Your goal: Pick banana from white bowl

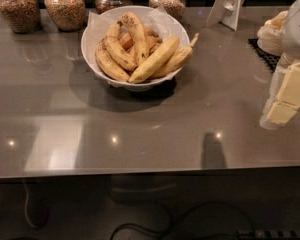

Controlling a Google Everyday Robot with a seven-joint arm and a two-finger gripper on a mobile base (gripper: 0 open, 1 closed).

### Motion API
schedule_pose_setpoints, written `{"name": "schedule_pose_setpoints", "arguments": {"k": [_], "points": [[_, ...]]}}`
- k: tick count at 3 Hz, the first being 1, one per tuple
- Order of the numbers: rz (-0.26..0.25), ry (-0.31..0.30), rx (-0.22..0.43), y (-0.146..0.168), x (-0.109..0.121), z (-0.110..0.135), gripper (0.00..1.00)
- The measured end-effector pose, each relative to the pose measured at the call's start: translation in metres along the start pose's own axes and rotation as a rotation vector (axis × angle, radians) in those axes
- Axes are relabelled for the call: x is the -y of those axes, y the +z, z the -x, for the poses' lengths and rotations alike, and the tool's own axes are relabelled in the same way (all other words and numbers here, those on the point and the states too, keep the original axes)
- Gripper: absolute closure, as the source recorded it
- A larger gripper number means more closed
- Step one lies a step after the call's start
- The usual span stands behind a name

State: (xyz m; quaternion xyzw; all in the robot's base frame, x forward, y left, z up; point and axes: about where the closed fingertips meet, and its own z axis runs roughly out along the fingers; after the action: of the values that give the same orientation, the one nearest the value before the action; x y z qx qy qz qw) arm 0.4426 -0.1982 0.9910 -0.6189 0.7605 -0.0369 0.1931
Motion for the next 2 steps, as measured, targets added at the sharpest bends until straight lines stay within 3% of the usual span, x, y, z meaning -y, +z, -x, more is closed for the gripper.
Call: {"name": "schedule_pose_setpoints", "arguments": {"k": [1,2], "points": [[0.000,0.000,0.000,0.000,0.000,0.000,0.00],[-0.062,-0.072,0.047,0.000,0.012,0.016,0.00]]}}
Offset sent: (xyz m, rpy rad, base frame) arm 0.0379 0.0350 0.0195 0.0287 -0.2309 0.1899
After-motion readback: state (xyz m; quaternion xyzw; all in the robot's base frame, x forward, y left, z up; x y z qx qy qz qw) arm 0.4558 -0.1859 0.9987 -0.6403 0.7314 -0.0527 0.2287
